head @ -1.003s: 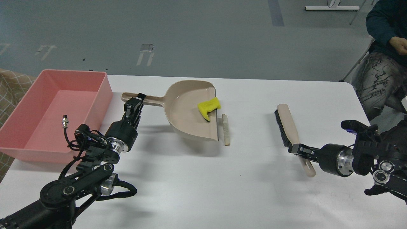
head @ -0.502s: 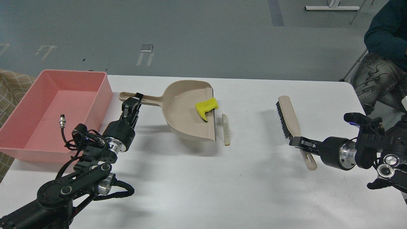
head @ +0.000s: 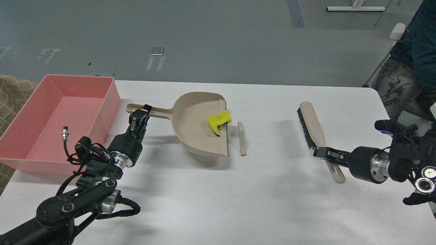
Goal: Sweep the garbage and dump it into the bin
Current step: 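Sweep the yellow sponge and white stick into the dustpan with the brush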
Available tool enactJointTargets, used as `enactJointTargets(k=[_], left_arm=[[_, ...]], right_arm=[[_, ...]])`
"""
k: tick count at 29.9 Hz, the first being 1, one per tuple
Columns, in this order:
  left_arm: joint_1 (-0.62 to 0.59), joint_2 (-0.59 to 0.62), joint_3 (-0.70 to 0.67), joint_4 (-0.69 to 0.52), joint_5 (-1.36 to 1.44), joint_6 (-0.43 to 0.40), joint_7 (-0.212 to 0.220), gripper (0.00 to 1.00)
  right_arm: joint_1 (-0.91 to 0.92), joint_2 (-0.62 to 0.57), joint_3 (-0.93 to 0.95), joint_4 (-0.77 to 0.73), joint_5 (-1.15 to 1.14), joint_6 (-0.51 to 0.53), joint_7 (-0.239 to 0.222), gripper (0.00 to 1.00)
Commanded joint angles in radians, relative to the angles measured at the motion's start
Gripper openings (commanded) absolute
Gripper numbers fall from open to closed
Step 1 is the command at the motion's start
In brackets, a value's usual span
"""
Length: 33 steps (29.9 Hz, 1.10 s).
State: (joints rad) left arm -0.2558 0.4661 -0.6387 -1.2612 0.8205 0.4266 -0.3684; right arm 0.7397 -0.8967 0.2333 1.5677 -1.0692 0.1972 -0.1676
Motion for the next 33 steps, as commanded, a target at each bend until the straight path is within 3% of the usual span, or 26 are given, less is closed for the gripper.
enactJointTargets(k=[1,19,24,33], left_arm=[[0.015,0.002,0.005,0.002,0.002,0.0,-0.023,0.0],[0.024,-0.004,0.007,0.046,0.003,-0.002,-0.047,0.0],[0.024,-0.001,0.01,0.065,0.005,-0.002,-0.052,0.0],[0.024,0.002,0.057,0.094,0.017,0.0,-0.081,0.0]], right_arm=[[-0.003,0.005,-0.002,0.0,0.0,0.001,-0.001,0.0],[-0.01,0.067,-0.02,-0.026,-0.002,0.002,-0.003,0.0],[0.01,0.133,-0.052,-0.066,0.0,0.002,-0.003,0.0],[0.136,0.352,-0.141,-0.204,0.05,0.002,-0.003,0.0]])
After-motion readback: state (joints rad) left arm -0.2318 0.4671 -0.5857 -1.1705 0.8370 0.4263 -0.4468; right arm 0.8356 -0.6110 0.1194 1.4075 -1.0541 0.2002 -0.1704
